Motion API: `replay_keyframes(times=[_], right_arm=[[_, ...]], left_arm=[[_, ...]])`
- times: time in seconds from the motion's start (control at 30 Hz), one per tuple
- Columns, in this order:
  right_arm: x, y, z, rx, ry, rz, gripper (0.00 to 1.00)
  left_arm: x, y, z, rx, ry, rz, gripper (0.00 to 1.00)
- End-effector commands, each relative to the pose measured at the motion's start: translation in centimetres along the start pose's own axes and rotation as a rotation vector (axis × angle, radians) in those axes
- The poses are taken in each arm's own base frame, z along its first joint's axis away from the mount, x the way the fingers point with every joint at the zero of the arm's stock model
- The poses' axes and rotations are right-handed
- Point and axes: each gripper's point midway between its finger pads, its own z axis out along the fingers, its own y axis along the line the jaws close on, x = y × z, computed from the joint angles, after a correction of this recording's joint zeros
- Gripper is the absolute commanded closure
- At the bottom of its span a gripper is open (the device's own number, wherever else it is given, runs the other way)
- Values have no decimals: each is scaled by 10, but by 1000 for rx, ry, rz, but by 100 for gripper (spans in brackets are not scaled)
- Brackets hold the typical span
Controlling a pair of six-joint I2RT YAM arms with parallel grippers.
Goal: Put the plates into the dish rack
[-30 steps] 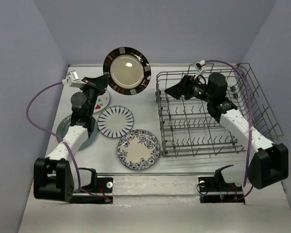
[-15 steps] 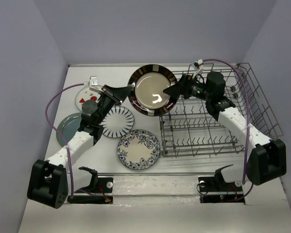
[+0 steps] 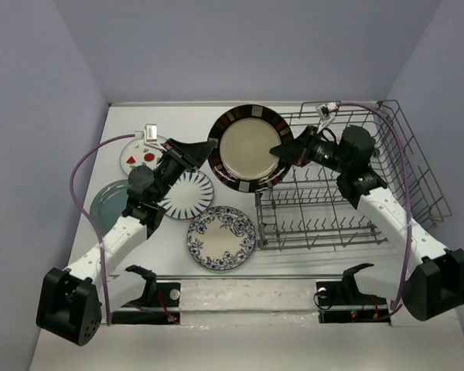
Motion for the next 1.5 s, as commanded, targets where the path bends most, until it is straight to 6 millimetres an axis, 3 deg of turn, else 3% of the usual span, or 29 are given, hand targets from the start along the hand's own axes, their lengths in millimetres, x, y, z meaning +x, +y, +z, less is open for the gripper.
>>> replay_keyframes(times=[0.0,0.17,0.2,0.27,0.3,0.43,0.57,0.7,0.83,0.93,1.07,1.47], right_arm=[[-45,-2,-21,146,-194,-151,93],[-75,-24,-53,355,-270,-207,93],[-85,-35,-66,441,-292,-222,93],[-94,-47,-83,543,-306,-247,93],[-109,-47,-93,582,-343,-267,93],[-143,-58,-136,814,-454,-338,93],[-167,-49,-172,965,-536,-423,93],[-189,-49,-203,1135,-581,-515,93],[-195,-78,-213,1329,-492,-593,93],[-203,-86,-217,1412,-436,-659,93],[-214,-90,-214,1408,-375,-732,93],[-187,-147,-206,1371,-160,-720,93]], left_arm=[[-31,-78,-18,207,-104,71,48],[-28,-85,-41,182,-81,154,23],[-23,-84,-48,171,-57,178,1],[-18,-83,-53,160,-25,204,1],[-10,-77,-56,136,11,211,1],[4,-82,-73,160,108,327,1],[23,-71,-84,116,203,453,1],[27,-103,-98,215,234,542,1],[26,-94,-110,150,232,666,1],[33,-83,-114,127,242,681,1],[29,-86,-118,109,219,702,1],[31,-89,-125,106,217,704,1]])
